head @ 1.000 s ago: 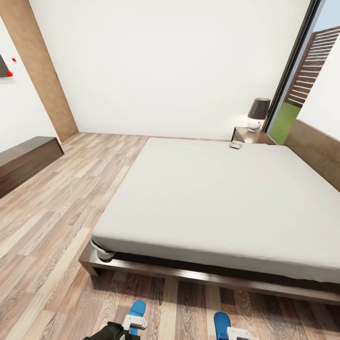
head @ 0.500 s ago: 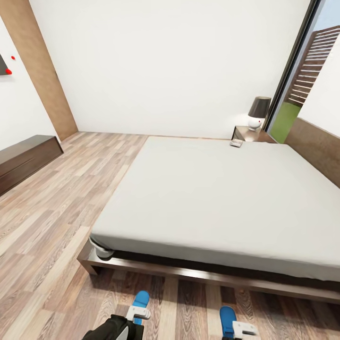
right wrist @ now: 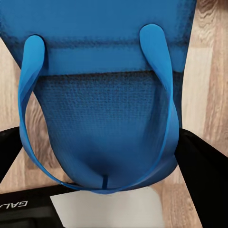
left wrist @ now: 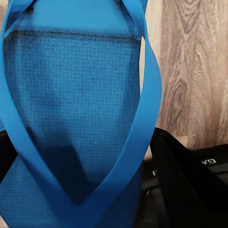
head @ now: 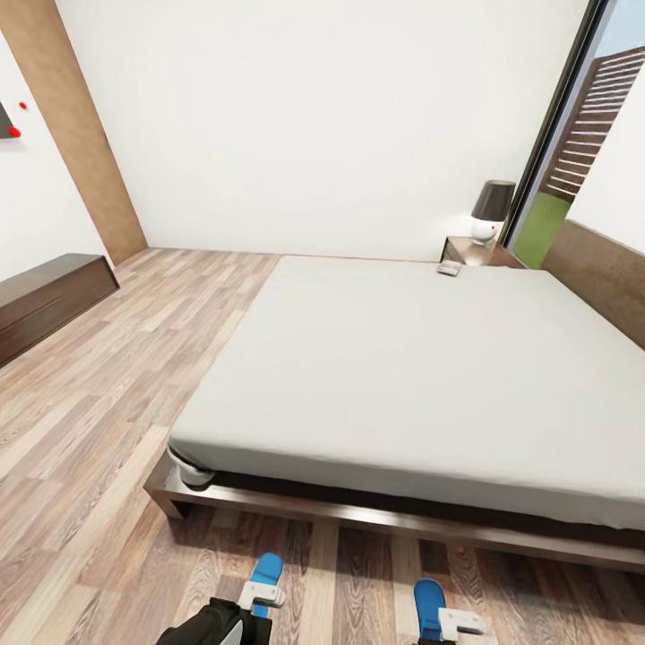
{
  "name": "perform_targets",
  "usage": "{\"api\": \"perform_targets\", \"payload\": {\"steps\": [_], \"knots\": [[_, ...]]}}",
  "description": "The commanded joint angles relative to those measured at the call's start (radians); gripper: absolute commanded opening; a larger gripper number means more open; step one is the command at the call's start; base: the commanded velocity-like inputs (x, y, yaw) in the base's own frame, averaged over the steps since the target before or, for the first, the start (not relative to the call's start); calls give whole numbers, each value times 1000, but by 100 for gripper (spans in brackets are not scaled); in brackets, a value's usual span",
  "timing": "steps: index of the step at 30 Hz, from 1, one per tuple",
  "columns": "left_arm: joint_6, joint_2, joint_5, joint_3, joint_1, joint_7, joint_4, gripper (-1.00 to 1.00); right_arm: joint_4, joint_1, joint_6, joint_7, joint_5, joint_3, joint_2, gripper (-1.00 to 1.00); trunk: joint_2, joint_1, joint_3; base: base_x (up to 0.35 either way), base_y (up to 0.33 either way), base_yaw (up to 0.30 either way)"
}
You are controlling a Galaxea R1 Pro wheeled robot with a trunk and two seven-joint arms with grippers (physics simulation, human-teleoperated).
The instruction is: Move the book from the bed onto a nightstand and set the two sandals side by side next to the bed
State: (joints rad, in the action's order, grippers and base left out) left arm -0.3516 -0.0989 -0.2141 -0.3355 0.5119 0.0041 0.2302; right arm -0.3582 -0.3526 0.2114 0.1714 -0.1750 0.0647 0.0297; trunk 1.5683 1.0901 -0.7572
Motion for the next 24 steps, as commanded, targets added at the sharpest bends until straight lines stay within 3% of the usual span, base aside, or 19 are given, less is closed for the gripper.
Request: {"api": "perform_targets", "payload": {"steps": [1,24], "knots": [[-5,1,-7,-7,0,-1,2,-100,-2,0,5,7,-10,7,-1,-100,8,4,-4,0,0,0],[3,4,-10,-6,-1,-2,1,-100,-3,-30,5,5,-11,8,1,-100,169,92,-76,0,0,0]]}}
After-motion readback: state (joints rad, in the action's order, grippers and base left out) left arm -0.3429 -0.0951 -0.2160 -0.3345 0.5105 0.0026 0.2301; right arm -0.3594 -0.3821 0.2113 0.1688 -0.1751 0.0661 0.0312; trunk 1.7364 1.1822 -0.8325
